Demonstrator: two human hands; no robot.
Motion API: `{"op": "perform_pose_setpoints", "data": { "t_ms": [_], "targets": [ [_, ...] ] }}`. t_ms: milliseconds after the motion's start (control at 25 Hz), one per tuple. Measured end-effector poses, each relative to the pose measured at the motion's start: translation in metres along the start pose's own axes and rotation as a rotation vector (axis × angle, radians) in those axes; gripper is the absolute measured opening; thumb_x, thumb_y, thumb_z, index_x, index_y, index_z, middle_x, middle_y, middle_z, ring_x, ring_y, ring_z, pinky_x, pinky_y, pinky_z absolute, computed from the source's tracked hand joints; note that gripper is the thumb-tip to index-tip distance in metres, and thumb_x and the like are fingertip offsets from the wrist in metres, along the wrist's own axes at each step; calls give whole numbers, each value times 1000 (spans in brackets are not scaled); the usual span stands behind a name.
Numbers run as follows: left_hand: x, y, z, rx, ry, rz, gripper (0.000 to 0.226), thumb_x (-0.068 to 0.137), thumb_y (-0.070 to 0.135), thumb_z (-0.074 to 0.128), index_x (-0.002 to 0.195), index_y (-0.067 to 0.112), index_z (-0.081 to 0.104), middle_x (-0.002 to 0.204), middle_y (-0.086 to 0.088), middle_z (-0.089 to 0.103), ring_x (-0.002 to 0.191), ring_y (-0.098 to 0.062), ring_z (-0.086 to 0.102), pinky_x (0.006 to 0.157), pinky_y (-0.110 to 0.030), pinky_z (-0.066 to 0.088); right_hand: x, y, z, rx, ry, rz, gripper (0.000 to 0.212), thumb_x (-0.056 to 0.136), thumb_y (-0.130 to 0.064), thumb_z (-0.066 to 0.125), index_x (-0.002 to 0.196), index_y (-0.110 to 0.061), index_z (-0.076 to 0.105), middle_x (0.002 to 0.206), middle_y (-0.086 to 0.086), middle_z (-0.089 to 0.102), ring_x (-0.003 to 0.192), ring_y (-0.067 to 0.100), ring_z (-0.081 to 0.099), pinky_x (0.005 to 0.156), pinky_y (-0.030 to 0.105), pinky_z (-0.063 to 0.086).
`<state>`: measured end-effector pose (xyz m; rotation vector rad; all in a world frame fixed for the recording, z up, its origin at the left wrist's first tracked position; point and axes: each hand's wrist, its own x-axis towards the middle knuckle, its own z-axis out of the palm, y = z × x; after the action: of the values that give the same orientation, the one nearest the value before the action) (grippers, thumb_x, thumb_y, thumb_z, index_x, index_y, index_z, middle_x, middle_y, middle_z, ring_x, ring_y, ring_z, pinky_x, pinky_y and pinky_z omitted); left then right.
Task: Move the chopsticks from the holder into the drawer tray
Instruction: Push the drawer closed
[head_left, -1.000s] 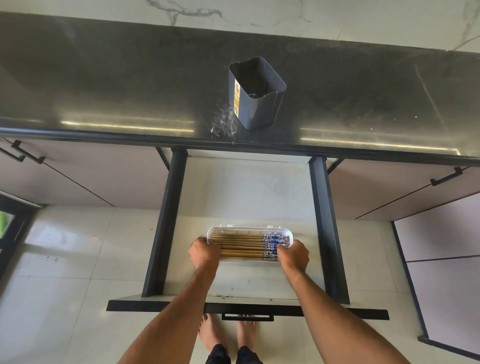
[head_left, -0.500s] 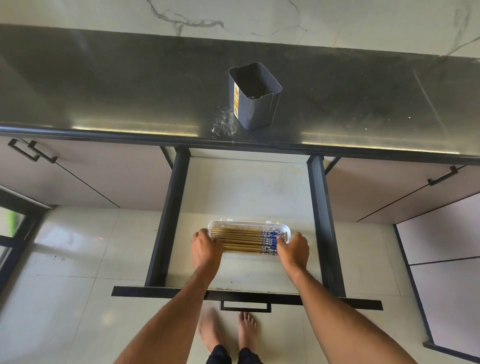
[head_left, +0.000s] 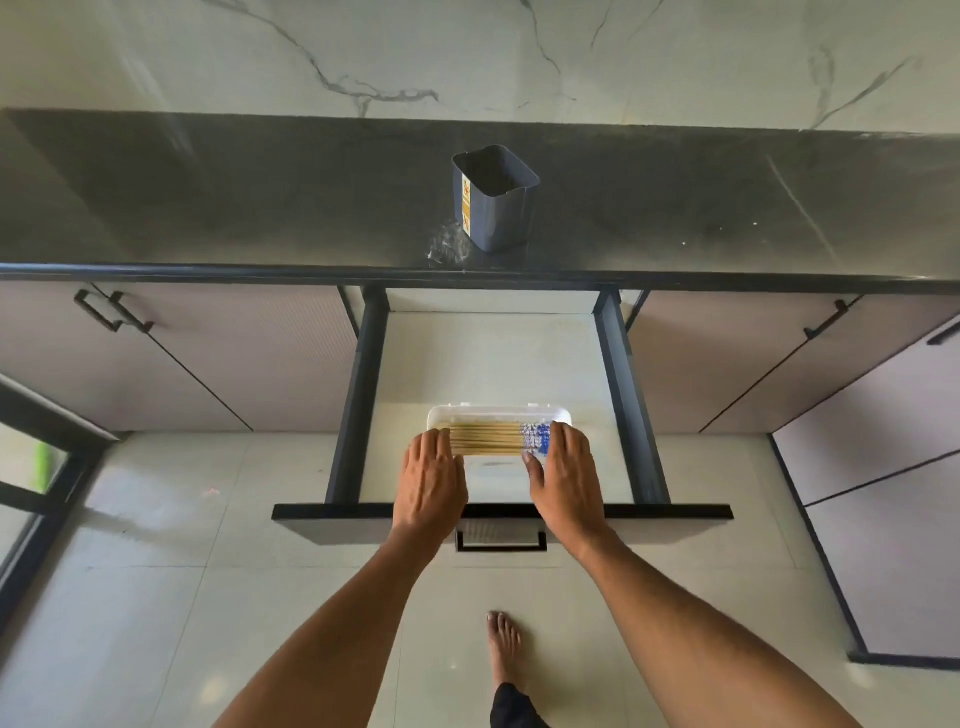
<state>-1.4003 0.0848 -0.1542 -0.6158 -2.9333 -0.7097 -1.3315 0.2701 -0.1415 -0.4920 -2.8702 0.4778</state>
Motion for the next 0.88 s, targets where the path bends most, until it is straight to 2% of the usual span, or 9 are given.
{"op": "perform_pose_setpoints", "data": {
  "t_ms": [160, 280, 440, 520, 600, 680, 800, 880],
  "targets": [
    [-63, 1, -9, 28, -1, 114, 44, 97, 16, 55, 139, 5, 46, 130, -11, 57, 116, -25, 54, 105, -40, 47, -62, -19, -3, -45, 26, -123, 55, 100, -32, 56, 142, 2, 46, 135, 16, 53, 126, 27, 51, 108, 38, 46],
    [-108, -5, -7, 62, 10, 227, 44, 94, 10, 59, 137, 3, 50, 131, -13, 57, 122, -28, 53, 109, -40, 43, -110, -24, 0, -28, 43, -223, 50, 97, -20, 61, 141, 0, 50, 134, 15, 56, 127, 27, 53, 109, 36, 47],
    [-133, -6, 9, 98, -72, 383, 42, 88, 4, 69, 129, 2, 57, 119, -11, 60, 109, -28, 59, 99, -39, 51, -142, -14, 12, -58, -42, -321, 40, 91, -6, 67, 130, -2, 61, 121, 14, 64, 114, 27, 62, 101, 35, 53],
    [-134, -5, 19, 129, -179, 370, 49, 83, 7, 76, 128, 4, 58, 118, -9, 60, 105, -25, 59, 95, -38, 53, -141, -8, 21, -93, -162, -317, 44, 93, -4, 62, 137, -5, 55, 132, 13, 60, 126, 25, 56, 111, 34, 45],
    [-127, -5, 32, 158, -289, 356, 61, 77, 6, 81, 133, 5, 55, 123, -8, 59, 110, -24, 58, 101, -35, 50, -132, 0, 34, -139, -257, -334, 51, 97, -3, 54, 147, -7, 43, 147, 12, 49, 139, 23, 44, 120, 34, 34],
    [-117, -3, 38, 181, -368, 340, 64, 80, 2, 76, 138, 7, 50, 131, -7, 56, 119, -24, 54, 109, -34, 43, -121, 0, 42, -190, -304, -358, 51, 98, -3, 51, 148, -8, 42, 147, 11, 47, 140, 23, 41, 122, 33, 29],
    [-97, 3, 53, 233, -449, 334, 53, 86, 0, 65, 137, 10, 51, 132, -7, 57, 124, -25, 54, 109, -32, 41, -100, 1, 54, -240, -398, -347, 37, 100, -7, 50, 137, -11, 53, 135, 9, 57, 128, 22, 51, 116, 31, 37],
    [-85, 8, 63, 218, -487, 277, 46, 87, -1, 62, 131, 13, 57, 127, -7, 63, 119, -27, 60, 99, -34, 49, -85, 2, 57, -269, -463, -297, 28, 99, -7, 53, 124, -13, 64, 122, 7, 66, 116, 22, 62, 105, 32, 49]
  ]
}}
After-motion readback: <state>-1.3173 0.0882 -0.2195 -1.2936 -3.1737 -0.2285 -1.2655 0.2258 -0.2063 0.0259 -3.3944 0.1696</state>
